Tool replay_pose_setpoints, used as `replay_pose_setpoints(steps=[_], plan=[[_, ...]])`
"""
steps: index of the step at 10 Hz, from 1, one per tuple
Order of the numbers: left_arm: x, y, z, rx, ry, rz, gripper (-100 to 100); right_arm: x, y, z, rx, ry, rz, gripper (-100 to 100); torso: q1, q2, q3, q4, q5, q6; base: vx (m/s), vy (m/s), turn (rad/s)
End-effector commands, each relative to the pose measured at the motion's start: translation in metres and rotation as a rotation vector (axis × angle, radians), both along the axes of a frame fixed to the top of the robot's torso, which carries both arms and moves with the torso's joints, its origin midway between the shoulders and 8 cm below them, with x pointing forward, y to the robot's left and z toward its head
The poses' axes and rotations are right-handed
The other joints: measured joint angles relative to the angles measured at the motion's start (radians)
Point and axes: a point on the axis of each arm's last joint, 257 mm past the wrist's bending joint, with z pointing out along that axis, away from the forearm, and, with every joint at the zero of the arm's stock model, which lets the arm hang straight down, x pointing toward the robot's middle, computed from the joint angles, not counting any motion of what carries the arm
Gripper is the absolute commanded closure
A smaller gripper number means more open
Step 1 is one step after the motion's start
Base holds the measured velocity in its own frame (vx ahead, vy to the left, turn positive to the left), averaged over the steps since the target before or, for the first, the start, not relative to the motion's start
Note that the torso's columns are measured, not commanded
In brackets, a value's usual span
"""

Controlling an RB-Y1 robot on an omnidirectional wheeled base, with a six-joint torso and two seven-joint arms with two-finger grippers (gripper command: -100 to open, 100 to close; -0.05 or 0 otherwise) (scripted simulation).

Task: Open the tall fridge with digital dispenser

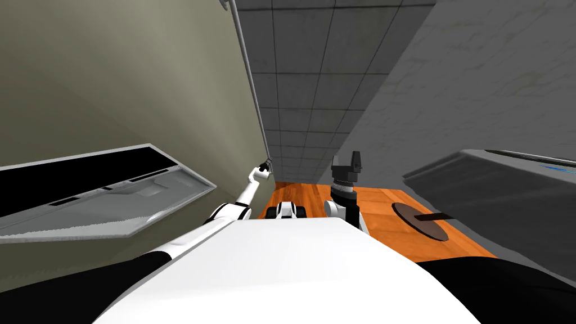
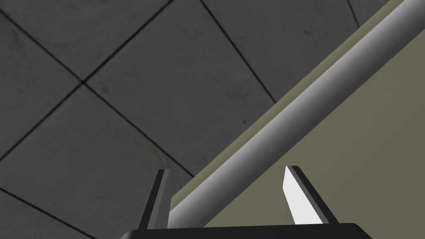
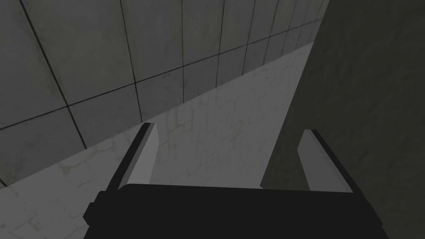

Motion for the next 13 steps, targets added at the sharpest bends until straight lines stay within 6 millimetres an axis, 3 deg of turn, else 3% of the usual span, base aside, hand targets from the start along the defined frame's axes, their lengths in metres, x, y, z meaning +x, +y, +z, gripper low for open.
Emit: replay_pose_setpoints(steps=[1,7,8,9,10,11,12,13], plan=[[-0.004,-0.048,0.001,-0.008,-0.004,-0.078,100,0.000,0.000,0.000,0.000,0.000,0.000,0,0.000,0.000,0.001,-0.001,0.001,0.001,-0.259,0.098,-0.217],[-0.020,-0.139,0.008,-0.016,-0.017,-0.225,100,0.000,0.000,0.000,0.000,0.000,0.000,0,0.000,0.001,0.001,0.002,0.000,-0.003,-0.239,0.041,-0.148],[-0.016,-0.126,0.002,-0.002,-0.003,-0.202,100,0.000,0.000,0.000,0.000,0.000,0.000,0,-0.003,0.000,0.001,0.001,0.000,-0.001,-0.117,0.013,-0.068],[-0.026,-0.159,-0.002,-0.003,0.002,-0.257,100,0.000,0.000,0.000,0.000,0.000,0.000,0,-0.001,-0.006,-0.003,0.002,-0.001,-0.007,-0.133,0.050,-0.160],[-0.031,-0.173,-0.001,-0.005,0.001,-0.281,100,0.000,0.000,0.000,0.000,0.000,0.000,0,-0.001,-0.005,-0.003,-0.002,0.000,0.000,-0.263,0.136,-0.185],[-0.031,-0.173,-0.001,-0.005,0.001,-0.281,100,0.000,0.000,0.000,0.000,0.000,0.000,0,-0.001,-0.002,-0.001,-0.004,0.001,0.004,-0.224,0.101,-0.162],[-0.031,-0.173,-0.001,-0.005,0.001,-0.281,100,0.000,0.000,0.000,0.000,0.000,0.000,0,-0.002,-0.004,-0.001,-0.002,0.000,-0.004,-0.091,0.026,-0.045],[-0.041,-0.202,0.000,-0.008,-0.002,-0.330,100,0.000,0.000,0.000,0.000,0.000,0.000,0,0.000,-0.007,-0.003,0.001,-0.001,-0.010,-0.129,0.049,-0.110]])
